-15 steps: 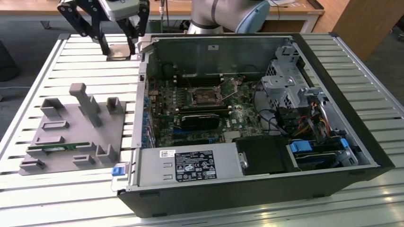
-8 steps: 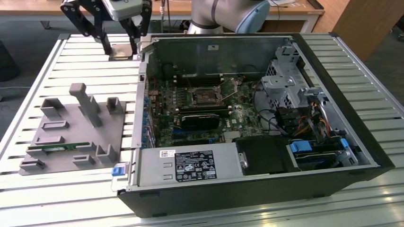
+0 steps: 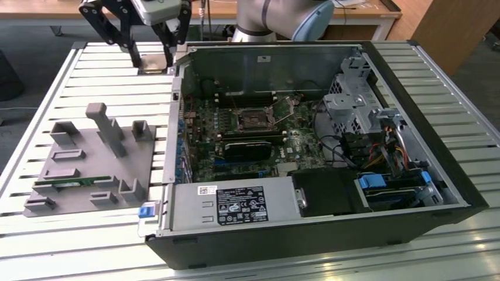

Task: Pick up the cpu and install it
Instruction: 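Pick up the cpu and move it towards the insertion slot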

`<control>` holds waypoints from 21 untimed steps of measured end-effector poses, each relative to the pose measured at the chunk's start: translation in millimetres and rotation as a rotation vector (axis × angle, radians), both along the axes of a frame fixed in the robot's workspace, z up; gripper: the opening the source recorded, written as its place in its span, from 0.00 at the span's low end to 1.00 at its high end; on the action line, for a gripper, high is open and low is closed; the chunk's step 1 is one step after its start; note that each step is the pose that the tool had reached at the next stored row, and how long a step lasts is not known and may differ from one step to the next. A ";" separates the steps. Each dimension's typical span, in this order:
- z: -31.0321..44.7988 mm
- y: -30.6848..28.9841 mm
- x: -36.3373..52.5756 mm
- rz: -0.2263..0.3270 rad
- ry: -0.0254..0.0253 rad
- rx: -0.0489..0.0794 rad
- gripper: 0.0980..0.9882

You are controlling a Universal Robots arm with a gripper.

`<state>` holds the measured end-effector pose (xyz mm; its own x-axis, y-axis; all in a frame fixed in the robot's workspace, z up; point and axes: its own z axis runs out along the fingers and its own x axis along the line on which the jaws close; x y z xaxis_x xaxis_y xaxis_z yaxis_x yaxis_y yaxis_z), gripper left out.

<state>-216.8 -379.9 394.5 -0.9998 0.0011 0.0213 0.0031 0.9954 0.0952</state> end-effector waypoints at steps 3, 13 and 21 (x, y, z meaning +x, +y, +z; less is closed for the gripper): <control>0.0 0.4 1.7 0.000 0.0001 0.000 0.49; -0.1 1.7 7.4 0.000 0.0000 0.000 0.49; -0.1 2.7 12.1 0.000 -0.0001 0.000 0.49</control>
<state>-204.7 -377.2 394.4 -0.9998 0.0011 0.0212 0.0031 0.9954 0.0953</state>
